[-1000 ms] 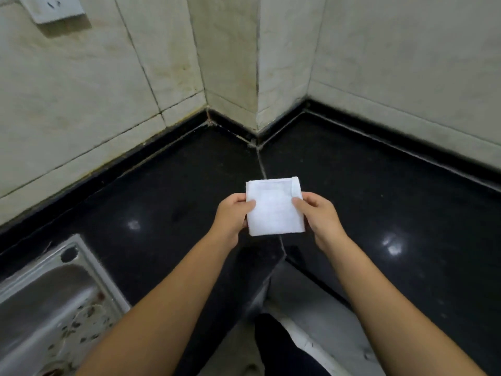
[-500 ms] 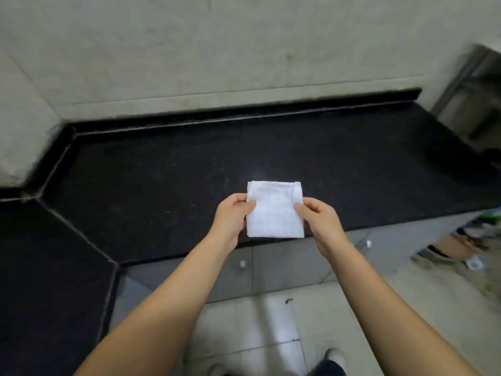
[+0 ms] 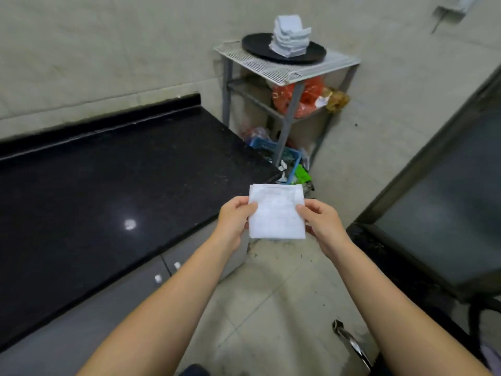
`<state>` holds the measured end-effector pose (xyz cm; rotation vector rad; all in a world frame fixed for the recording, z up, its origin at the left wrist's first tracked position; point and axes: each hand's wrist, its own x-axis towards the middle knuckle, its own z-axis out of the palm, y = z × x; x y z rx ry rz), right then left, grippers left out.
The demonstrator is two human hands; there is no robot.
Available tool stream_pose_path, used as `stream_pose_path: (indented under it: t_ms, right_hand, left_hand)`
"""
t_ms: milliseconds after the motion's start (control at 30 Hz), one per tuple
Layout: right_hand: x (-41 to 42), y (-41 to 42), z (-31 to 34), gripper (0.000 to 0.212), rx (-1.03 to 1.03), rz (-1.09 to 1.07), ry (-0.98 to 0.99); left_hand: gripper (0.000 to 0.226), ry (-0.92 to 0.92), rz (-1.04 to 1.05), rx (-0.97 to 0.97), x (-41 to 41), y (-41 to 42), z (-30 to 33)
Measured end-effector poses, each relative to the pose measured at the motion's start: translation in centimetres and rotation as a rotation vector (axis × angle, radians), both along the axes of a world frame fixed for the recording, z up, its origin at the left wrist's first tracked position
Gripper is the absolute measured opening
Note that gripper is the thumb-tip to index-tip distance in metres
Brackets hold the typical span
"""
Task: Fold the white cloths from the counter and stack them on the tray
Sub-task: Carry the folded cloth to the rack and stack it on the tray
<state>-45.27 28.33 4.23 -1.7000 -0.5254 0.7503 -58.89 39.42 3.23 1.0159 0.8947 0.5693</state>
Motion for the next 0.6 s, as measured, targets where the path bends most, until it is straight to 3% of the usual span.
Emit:
stream_pose_path:
  t_ms: [333,600]
  right_hand:
    - [18.4,7.7,2.2,0.011,0.064,-0.094,-0.093]
    - [34.2,22.6,11.0,0.015,0.218,-0.025,-0.224]
  left_hand:
    - [0.006,-0.032,-0.106,0.106,19.1,8.5,1.8]
    - [0.011,-0.11,-0.039,0.396,34.6,22.7,10.8]
